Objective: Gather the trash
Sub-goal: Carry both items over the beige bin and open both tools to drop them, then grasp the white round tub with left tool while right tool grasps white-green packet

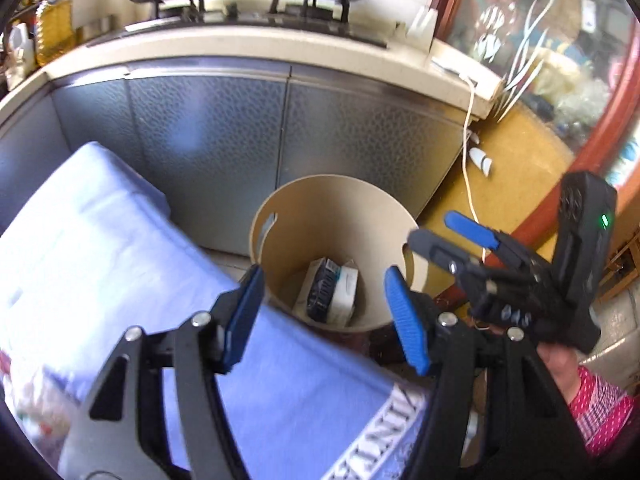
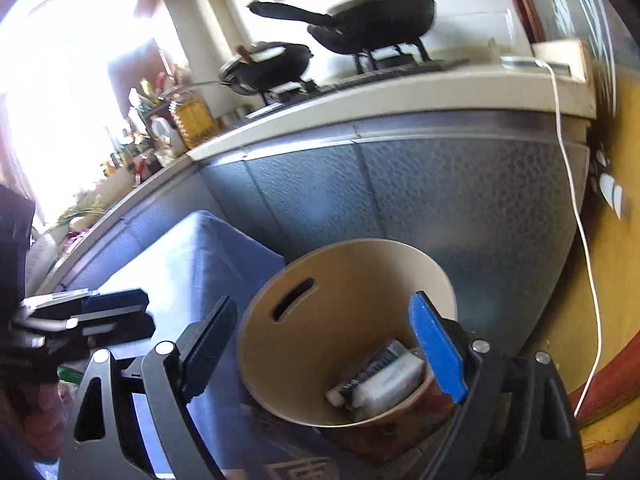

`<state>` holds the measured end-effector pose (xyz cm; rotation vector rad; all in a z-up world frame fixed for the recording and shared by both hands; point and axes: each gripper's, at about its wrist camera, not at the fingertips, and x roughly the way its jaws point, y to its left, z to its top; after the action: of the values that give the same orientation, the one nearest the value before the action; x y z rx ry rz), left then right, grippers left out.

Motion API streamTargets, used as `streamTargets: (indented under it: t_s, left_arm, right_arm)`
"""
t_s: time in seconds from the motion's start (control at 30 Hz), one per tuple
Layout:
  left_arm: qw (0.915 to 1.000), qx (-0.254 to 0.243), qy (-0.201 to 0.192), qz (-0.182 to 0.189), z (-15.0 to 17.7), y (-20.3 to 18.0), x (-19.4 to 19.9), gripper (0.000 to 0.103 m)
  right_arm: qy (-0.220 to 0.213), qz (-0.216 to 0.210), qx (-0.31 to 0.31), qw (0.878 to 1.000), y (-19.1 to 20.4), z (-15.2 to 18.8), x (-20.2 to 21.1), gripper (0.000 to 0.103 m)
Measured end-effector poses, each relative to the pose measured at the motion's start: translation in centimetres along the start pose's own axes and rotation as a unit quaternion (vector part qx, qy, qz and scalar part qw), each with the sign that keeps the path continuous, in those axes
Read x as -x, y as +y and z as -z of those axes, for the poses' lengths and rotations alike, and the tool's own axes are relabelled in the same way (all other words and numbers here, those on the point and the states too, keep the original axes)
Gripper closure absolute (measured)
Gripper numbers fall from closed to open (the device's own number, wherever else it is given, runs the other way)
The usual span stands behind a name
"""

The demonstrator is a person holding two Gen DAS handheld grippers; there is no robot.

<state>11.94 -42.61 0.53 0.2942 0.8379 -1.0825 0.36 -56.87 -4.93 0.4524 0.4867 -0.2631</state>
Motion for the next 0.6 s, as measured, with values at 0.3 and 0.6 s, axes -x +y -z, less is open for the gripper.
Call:
streamTargets:
  t_s: [0.3,0.6]
  left_arm:
    - [0.9935,0.031,-0.060,-0.092,11.1,4.7,13.6,0.035]
    - [0.9459,0.161,-0.098,-0.264,22.7,12.1,25.4,0.025]
  right_arm:
    - [0.055,-0.140,0.054,0.987,10.8,0.6,-0.2,0.040]
    - [0.117,-0.208,0.161,0.958,24.4,6.3,-1.6,0.040]
